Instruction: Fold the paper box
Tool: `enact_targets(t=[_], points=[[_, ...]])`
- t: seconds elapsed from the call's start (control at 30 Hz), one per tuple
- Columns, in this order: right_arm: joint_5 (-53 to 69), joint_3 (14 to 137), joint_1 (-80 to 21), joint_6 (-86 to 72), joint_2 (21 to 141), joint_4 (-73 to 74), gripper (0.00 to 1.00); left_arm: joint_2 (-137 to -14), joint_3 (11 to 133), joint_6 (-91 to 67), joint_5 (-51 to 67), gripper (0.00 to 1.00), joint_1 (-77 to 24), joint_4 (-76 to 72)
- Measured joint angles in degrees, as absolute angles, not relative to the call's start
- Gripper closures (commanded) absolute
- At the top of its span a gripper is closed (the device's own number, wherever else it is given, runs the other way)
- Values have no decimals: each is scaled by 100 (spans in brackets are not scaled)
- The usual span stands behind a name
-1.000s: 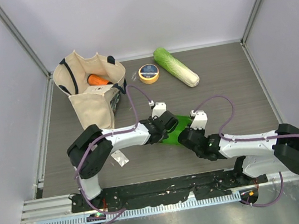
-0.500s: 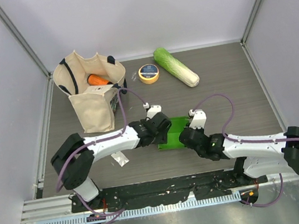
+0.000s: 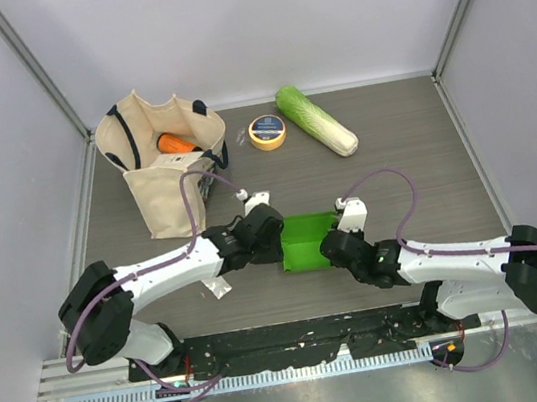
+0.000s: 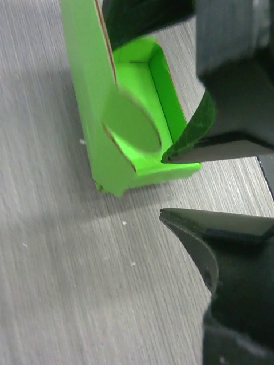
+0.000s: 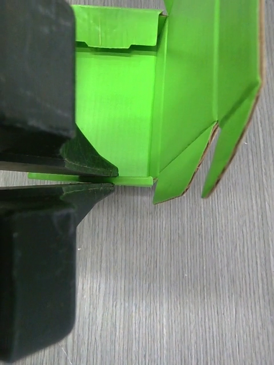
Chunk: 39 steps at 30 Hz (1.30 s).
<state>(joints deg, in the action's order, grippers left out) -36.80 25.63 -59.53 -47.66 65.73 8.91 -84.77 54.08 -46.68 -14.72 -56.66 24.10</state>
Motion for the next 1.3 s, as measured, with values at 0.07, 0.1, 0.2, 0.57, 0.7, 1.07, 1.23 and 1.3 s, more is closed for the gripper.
enact_targets(t=[0.07,0.1,0.2,0.57,0.7,1.07,1.23,1.3], points=[[-3671,2563,-5955,-4764,6654,858,89,-8357,5057,-4814,-1133,61,-5465,2250],[-3669,2563,-5955,-4759,6687,851,90,-8348,4936,-4893,-998,61,-5376,2182],[-3640,2563,-5957,-4748,6772,812,91,-8344,4493,-5142,-517,59,-5063,1780],[-3632,2561,-5957,-4687,6796,797,92,-8064,3518,-5774,276,60,-4810,134],[-3634,2563,-5957,-4687,6796,792,93,-7856,3223,-5902,333,61,-4740,-353],[-3586,2563,-5990,-4687,6799,731,94,-7577,2639,-6217,425,71,-4617,-1308],[-3588,2563,-5990,-4683,6816,729,94,-7631,2639,-6261,552,75,-4600,-1601],[-3583,2571,-5990,-4681,6840,731,94,-7706,2639,-6267,609,76,-4600,-1693]])
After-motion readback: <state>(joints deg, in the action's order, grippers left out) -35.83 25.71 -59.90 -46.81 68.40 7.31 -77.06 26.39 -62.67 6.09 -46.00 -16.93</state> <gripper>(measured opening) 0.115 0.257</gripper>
